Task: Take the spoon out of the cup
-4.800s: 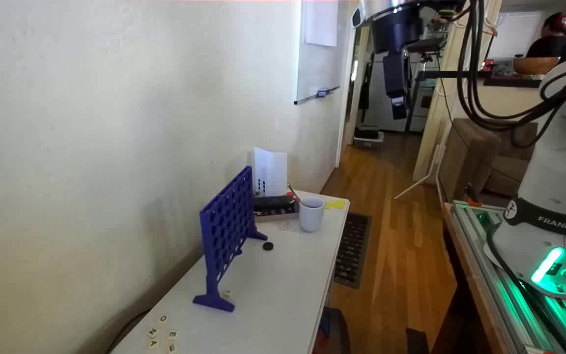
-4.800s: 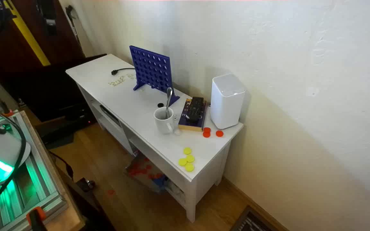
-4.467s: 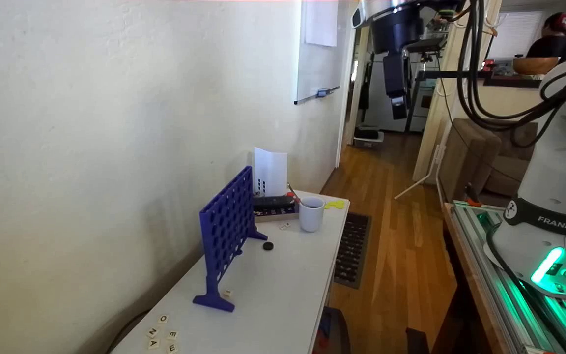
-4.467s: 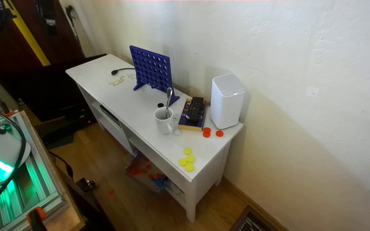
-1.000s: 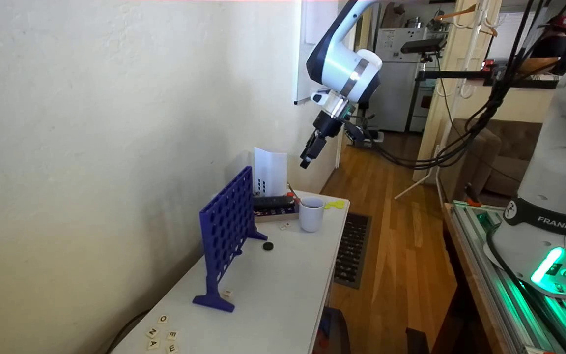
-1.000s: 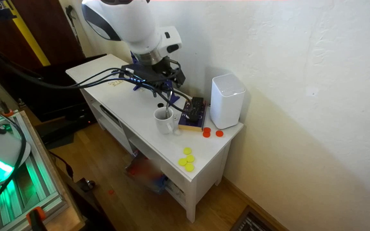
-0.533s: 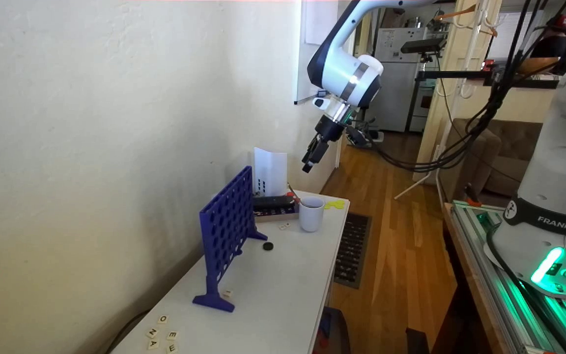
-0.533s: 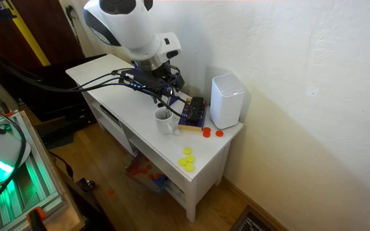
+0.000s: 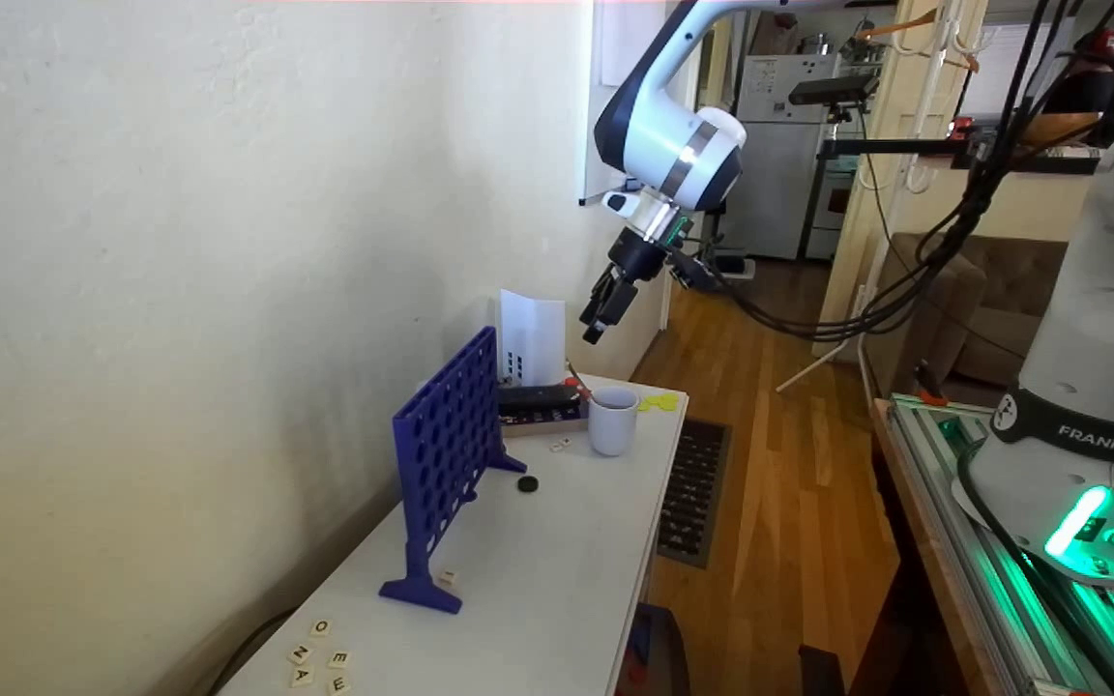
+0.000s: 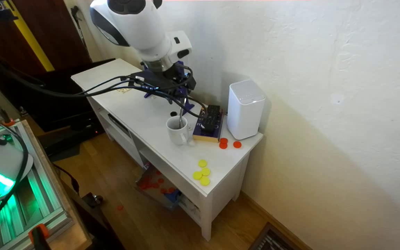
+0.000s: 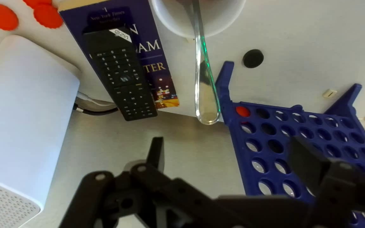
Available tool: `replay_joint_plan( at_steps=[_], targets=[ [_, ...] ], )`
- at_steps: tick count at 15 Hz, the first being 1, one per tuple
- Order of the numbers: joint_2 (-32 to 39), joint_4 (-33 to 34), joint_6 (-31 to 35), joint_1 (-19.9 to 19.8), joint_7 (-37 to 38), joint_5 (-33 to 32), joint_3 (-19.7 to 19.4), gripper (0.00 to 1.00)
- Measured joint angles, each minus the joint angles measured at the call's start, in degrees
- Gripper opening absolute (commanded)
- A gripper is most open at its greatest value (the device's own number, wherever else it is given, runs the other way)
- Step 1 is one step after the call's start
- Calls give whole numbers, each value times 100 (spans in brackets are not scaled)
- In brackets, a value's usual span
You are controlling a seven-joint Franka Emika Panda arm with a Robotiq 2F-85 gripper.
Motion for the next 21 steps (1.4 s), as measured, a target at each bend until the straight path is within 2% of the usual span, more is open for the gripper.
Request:
replay_joint_plan(
  at_steps=[8, 18, 19, 20, 21],
  targets=[
    [186, 24, -217, -94, -1228, 1097, 29, 100],
    [483, 179, -605, -191, -2358, 1802, 10, 100],
    [514, 202, -652, -206, -2470, 1884, 10, 95],
    [551, 227, -704, -222, -2561, 1940, 9, 95],
    [587, 245, -749, -236, -2622, 1966, 8, 87]
  ],
)
